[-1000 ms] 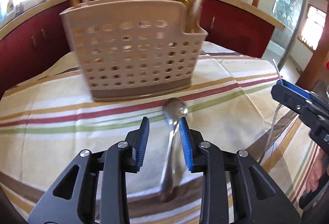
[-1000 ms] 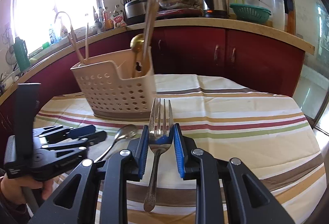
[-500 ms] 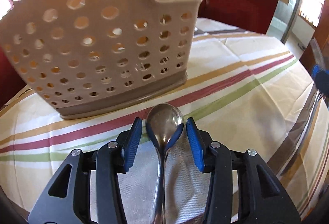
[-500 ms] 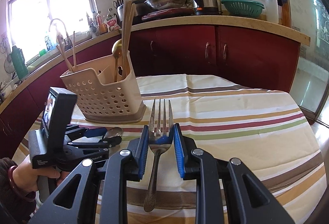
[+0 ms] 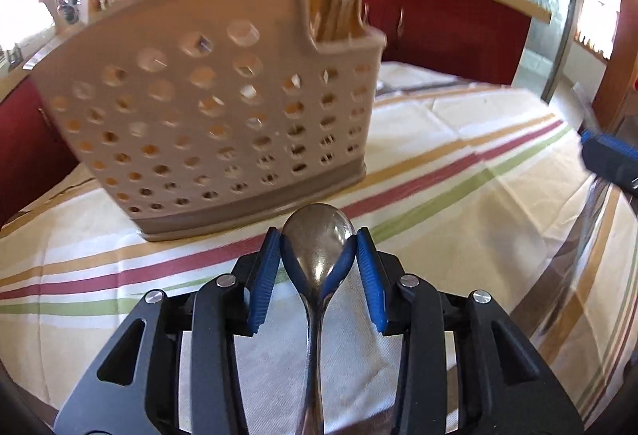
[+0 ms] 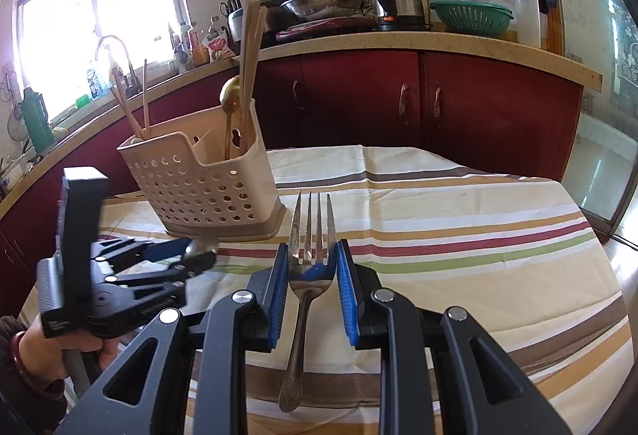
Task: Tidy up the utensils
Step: 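Lift the steel spoon with the left tool while the right tool carries the fork toward the caddy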
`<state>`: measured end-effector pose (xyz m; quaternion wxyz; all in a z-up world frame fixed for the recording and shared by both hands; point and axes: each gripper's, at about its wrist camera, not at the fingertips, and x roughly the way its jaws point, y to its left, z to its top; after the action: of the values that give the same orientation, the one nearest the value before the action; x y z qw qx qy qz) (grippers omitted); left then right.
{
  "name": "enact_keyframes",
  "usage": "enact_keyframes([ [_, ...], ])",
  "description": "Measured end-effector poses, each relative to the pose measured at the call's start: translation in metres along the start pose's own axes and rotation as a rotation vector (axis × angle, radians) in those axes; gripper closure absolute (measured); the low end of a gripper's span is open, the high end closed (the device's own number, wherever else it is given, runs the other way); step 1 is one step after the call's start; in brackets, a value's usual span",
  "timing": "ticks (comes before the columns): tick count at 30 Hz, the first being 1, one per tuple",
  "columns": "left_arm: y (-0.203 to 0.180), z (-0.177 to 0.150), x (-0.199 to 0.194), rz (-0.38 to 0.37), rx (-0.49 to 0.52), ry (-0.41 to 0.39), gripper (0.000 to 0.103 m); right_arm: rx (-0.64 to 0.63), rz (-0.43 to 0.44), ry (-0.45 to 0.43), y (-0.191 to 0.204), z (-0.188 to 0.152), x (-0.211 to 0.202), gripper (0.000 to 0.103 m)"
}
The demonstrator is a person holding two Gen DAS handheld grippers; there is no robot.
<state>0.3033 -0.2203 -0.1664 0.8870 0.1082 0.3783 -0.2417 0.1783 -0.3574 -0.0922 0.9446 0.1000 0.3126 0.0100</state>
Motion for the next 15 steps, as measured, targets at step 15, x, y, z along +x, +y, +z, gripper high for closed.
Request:
enact_keyframes([
  [15,0.028,-0.020,-0.095,0.032,-0.124,-0.252,0.065,-0.040,0.007,-0.045,0.029,0.003,-0.017,0.079],
])
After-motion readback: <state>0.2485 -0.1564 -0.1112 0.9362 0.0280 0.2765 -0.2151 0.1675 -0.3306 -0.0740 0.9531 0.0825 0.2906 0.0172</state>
